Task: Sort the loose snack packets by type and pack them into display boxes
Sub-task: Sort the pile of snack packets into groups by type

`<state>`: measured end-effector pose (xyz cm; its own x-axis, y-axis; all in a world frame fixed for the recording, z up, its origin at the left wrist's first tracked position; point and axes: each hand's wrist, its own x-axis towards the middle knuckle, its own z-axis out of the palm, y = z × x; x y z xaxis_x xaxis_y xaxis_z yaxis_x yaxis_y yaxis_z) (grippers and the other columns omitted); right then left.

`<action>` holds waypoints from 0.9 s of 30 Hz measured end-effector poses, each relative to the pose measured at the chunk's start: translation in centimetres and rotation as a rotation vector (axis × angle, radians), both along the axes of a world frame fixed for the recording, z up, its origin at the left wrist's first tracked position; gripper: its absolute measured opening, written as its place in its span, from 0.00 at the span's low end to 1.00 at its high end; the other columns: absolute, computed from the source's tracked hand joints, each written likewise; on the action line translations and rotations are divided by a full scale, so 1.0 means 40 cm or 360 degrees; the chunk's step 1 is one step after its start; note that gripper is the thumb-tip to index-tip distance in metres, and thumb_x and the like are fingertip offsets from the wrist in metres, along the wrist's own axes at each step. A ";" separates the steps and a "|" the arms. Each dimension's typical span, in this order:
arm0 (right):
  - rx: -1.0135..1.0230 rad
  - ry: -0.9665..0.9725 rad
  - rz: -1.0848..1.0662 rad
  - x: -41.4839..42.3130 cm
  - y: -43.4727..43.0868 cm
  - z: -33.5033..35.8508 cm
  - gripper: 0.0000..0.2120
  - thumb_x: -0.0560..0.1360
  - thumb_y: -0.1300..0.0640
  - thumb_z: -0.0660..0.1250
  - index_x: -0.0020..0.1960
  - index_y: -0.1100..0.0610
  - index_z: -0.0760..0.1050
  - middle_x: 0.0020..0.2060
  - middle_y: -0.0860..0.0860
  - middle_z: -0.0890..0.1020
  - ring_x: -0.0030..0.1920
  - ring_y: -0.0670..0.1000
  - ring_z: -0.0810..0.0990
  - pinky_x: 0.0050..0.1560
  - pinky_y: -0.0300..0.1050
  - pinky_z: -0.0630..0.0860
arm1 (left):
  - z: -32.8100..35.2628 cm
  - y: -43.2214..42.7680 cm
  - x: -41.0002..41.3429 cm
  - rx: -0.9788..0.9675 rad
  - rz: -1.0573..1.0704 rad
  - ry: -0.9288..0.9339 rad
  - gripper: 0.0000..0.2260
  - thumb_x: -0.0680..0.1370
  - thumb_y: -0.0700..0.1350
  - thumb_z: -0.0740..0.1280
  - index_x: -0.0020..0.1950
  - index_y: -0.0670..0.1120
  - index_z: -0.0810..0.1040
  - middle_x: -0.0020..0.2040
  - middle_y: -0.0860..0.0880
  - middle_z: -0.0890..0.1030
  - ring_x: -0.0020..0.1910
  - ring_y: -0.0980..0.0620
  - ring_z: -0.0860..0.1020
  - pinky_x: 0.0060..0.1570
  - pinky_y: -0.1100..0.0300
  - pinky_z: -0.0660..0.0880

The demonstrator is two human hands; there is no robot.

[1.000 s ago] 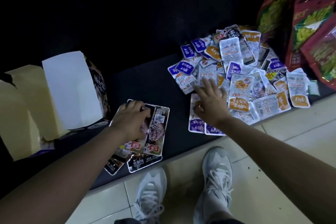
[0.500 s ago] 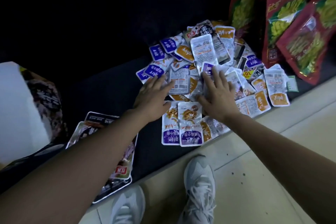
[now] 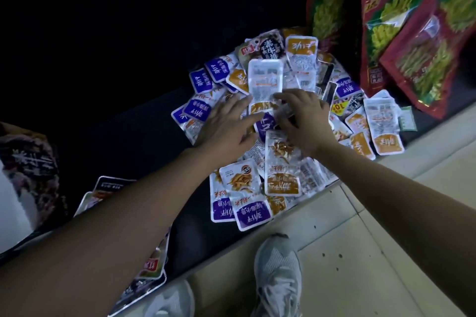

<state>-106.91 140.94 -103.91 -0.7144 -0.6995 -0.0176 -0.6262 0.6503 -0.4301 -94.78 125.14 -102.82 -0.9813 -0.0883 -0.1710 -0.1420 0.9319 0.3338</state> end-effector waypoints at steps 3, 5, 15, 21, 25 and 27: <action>-0.0241 0.0087 -0.0233 -0.027 -0.019 0.012 0.15 0.77 0.57 0.63 0.62 0.58 0.74 0.59 0.57 0.76 0.59 0.59 0.73 0.58 0.51 0.66 | -0.012 -0.006 0.016 0.0033 0.0092 0.0189 0.16 0.80 0.49 0.61 0.67 0.50 0.73 0.73 0.47 0.65 0.74 0.46 0.59 0.70 0.49 0.55; -0.0175 0.0077 -0.0412 -0.042 -0.044 0.016 0.19 0.78 0.58 0.63 0.68 0.61 0.69 0.63 0.61 0.73 0.62 0.61 0.71 0.61 0.53 0.67 | -0.019 -0.008 0.021 0.0017 0.0127 0.0260 0.13 0.79 0.48 0.63 0.62 0.48 0.75 0.67 0.46 0.70 0.70 0.46 0.63 0.67 0.49 0.60; -0.0673 -0.0811 -0.0908 -0.058 -0.087 0.040 0.10 0.74 0.55 0.66 0.37 0.53 0.67 0.33 0.57 0.74 0.37 0.52 0.72 0.39 0.51 0.72 | -0.036 -0.026 0.029 -0.0001 0.0152 0.0228 0.24 0.80 0.47 0.62 0.76 0.55 0.62 0.63 0.46 0.68 0.64 0.47 0.66 0.62 0.52 0.63; -0.1200 -0.0939 -0.0910 -0.037 -0.040 0.130 0.03 0.79 0.59 0.61 0.51 0.54 0.68 0.43 0.55 0.77 0.43 0.52 0.75 0.43 0.46 0.72 | 0.003 -0.017 0.040 0.0549 0.0464 0.0160 0.18 0.81 0.48 0.61 0.72 0.51 0.69 0.66 0.47 0.64 0.66 0.50 0.64 0.64 0.55 0.67; -0.0864 -0.1475 -0.0460 0.072 -0.031 0.157 0.03 0.79 0.61 0.63 0.50 0.54 0.71 0.43 0.55 0.81 0.41 0.52 0.81 0.42 0.43 0.79 | 0.088 -0.030 0.063 0.1762 0.1253 0.0270 0.19 0.79 0.58 0.62 0.63 0.47 0.73 0.60 0.47 0.77 0.53 0.49 0.79 0.51 0.53 0.77; -0.0683 -0.1694 -0.0285 0.136 -0.046 0.151 0.02 0.79 0.63 0.64 0.50 0.57 0.73 0.41 0.55 0.82 0.38 0.50 0.83 0.39 0.38 0.78 | 0.117 -0.047 0.099 0.1968 0.1538 0.0321 0.13 0.78 0.49 0.68 0.58 0.46 0.74 0.51 0.47 0.80 0.45 0.52 0.81 0.44 0.57 0.79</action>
